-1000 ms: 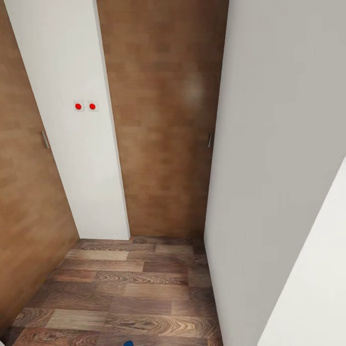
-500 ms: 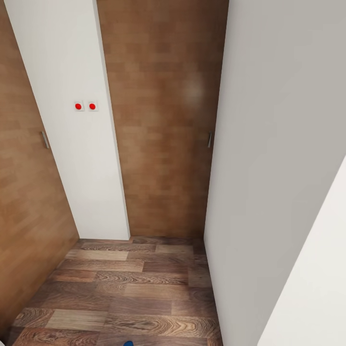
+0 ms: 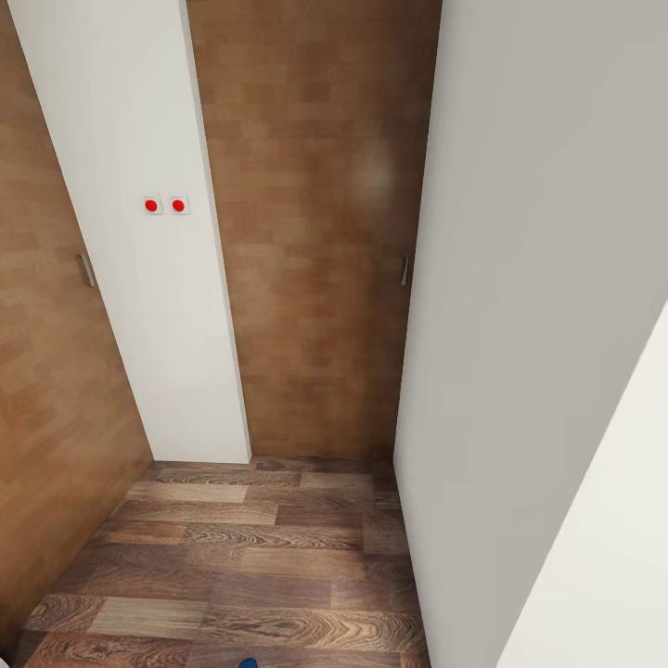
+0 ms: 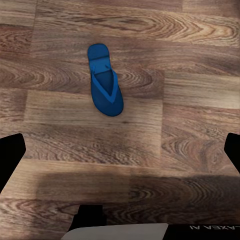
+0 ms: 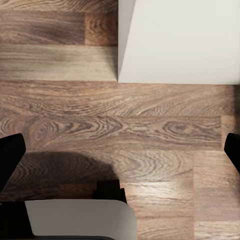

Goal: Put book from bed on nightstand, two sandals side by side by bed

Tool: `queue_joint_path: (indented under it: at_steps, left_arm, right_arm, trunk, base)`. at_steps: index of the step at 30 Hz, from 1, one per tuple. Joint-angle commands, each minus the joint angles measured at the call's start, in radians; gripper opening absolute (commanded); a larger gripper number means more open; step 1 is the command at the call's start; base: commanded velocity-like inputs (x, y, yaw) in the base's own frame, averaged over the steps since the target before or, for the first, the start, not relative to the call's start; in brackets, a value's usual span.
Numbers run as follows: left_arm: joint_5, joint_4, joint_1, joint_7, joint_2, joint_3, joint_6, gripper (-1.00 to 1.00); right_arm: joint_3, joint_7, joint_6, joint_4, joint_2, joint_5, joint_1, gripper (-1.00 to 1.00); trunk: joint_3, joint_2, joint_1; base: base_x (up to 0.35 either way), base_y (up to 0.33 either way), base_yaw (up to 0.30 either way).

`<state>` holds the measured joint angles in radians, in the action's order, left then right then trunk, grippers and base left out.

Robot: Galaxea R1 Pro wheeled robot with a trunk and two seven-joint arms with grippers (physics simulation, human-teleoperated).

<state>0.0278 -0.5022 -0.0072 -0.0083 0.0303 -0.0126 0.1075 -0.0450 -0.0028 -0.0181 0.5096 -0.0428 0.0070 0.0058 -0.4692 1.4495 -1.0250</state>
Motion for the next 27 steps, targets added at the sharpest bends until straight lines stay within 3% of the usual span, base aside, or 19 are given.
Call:
queue_joint_path:
  at_steps: [1,10,16,20,23,27]
  left_arm:
    - [0.003,0.001,0.000,-0.001,0.001,-0.001,0.003,1.00]
    - [0.003,0.001,0.000,-0.001,0.000,-0.001,0.003,1.00]
    - [0.003,0.001,0.000,-0.001,0.000,-0.002,0.003,1.00]
    - [0.003,0.001,0.000,-0.001,0.000,-0.003,0.003,1.00]
    - [0.003,0.001,0.000,-0.001,0.000,-0.003,0.003,1.00]
    - [0.004,0.001,0.000,-0.001,0.000,-0.003,0.003,1.00]
  right_arm:
    - [-0.001,0.000,-0.002,0.001,0.000,0.001,0.000,1.00]
    - [0.001,0.004,-0.001,-0.006,0.002,0.002,0.000,1.00]
    - [0.010,0.007,0.000,-0.096,0.004,0.009,0.000,1.00]
    - [0.067,0.005,0.001,-0.152,0.033,0.027,0.000,1.00]
    - [0.133,0.001,0.004,-0.165,0.063,0.040,0.000,1.00]
    - [0.166,0.001,0.003,-0.167,0.075,0.045,0.000,1.00]
  trunk:
    - [-0.001,0.000,0.000]
    - [-0.001,0.000,0.000]
    - [-0.001,0.000,0.000]
    - [-0.001,0.000,0.000]
    - [-0.001,0.000,0.000]
    - [-0.001,0.000,0.000]
  base:
    - [0.000,0.000,0.000]
    - [0.000,0.000,0.000]
    - [0.000,0.000,0.000]
    - [0.000,0.000,0.000]
    - [0.000,0.000,0.000]
    - [0.000,0.000,0.000]
